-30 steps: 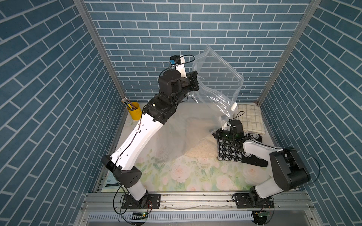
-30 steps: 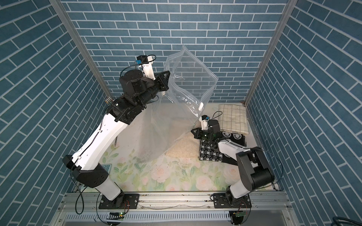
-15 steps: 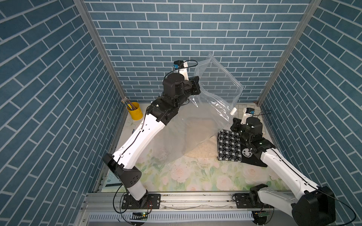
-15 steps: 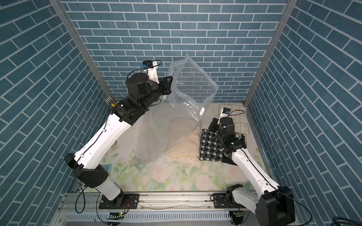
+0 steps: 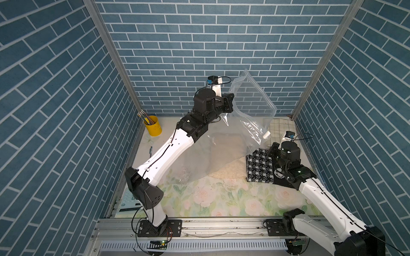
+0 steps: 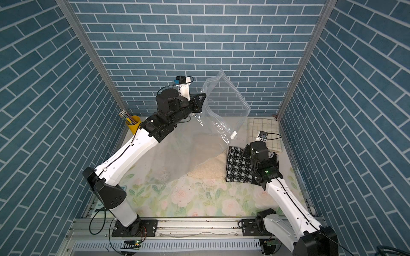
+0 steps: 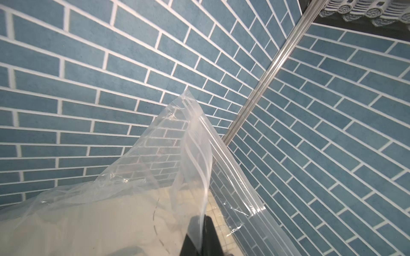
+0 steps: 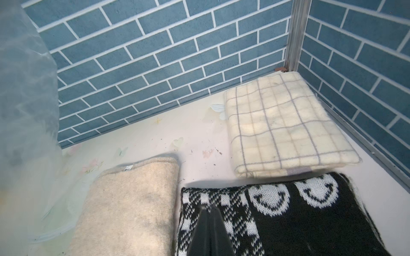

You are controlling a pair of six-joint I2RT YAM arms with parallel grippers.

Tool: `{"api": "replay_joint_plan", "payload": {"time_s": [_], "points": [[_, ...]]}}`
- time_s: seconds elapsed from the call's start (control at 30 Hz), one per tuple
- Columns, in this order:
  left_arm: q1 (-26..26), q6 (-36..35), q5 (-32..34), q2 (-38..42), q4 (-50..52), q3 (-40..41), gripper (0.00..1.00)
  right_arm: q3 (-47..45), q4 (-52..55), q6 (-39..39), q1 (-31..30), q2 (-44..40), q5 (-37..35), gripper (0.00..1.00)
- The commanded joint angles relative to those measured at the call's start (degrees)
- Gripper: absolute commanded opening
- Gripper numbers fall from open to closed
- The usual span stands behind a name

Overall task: Take the scarf out of the vacuum bag
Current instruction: Place the vacuum bag at the center of the board.

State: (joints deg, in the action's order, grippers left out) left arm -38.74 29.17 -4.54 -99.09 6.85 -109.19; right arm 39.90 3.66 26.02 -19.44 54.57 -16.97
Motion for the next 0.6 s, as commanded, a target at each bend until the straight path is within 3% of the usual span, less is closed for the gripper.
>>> {"api": "replay_joint_plan", "payload": {"time_s": [0.0, 0.17, 0.27, 0.4, 0.57], "points": [[-0.05, -0.22, -5.45, -2.98, -6.40, 0.50, 0.00, 0.71, 1.49, -2.94, 0.28, -2.15, 0.29, 0.00], [-0.96, 0.31, -10.22, -8.25, -10.55, -0.37, 0.00, 3.64, 3.71, -7.22, 0.32, -0.47, 7.50, 0.00], [-1.91, 0.74, -12.47, -12.17, -12.00, -2.32, 0.00, 4.07, 4.74, -7.39, 0.28, -2.76, 7.21, 0.06], [-3.21, 0.63, -14.53, -16.35, -12.99, -5.05, 0.00, 5.75, 9.87, -5.80, 0.21, -7.32, -3.90, 0.22], [-4.38, 1.40, -16.70, -20.50, -14.90, -8.24, 0.00, 6.39, 13.20, -4.36, 0.19, -10.48, -10.84, 0.28]]}}
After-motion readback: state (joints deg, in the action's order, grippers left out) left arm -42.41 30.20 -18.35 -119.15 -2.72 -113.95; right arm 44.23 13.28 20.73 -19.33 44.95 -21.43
